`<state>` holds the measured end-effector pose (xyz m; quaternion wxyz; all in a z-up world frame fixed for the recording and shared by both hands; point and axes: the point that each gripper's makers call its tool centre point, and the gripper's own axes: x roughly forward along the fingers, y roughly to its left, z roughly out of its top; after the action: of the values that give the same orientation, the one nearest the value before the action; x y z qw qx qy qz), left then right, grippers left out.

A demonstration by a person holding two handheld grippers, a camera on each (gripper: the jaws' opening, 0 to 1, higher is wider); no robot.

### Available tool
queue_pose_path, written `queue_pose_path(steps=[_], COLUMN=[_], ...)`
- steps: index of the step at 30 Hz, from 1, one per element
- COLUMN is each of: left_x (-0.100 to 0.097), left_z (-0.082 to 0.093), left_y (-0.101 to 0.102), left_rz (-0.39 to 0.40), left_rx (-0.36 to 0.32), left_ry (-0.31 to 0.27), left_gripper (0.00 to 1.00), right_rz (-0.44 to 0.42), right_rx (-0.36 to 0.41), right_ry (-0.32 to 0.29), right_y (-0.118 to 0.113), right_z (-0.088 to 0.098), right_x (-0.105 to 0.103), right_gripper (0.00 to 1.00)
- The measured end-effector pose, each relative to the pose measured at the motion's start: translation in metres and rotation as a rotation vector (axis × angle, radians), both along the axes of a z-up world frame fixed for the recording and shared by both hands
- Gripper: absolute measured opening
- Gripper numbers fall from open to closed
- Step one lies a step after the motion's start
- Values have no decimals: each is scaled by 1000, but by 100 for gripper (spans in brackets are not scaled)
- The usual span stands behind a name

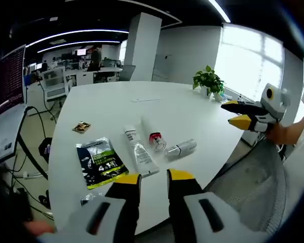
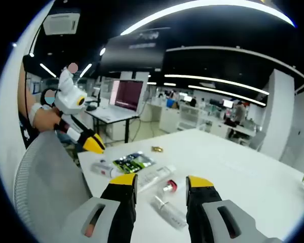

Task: Arrange the skincare products in the storage area until every visible bottle or jar stands upright without overlapping.

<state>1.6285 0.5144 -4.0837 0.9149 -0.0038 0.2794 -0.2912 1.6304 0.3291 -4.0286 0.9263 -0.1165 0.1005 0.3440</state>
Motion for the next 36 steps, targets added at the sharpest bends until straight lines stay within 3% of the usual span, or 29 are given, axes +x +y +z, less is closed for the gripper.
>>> queue_pose_path(steps=[2,4,6,10,19,36], left_x=[-1,-4,-3,-2,-3,-7], left_z=[-3,-11,-14,-16,-16,-21], left_y=[1,7,10,16,15,14], left_rz=[0,-9,0,12,8,-25], left_rx=[12,87,116,162,145,177], left_ry=[10,26,27,19,29,40], left_gripper=[12,6,1,1,1,0], right_rz=[-7,-16,-12,0,5,21], right_rx=[5,-4,-14,-40,-67,-106], right_ry=[2,5,1,-5,-5,14], right_y=[-1,-3,-2,0,0,1], right_z=[0,-1,-2,-4,-7,-15], right_x=[1,1,1,-1,-1,-3], right_gripper=[40,40,40,39,35,29])
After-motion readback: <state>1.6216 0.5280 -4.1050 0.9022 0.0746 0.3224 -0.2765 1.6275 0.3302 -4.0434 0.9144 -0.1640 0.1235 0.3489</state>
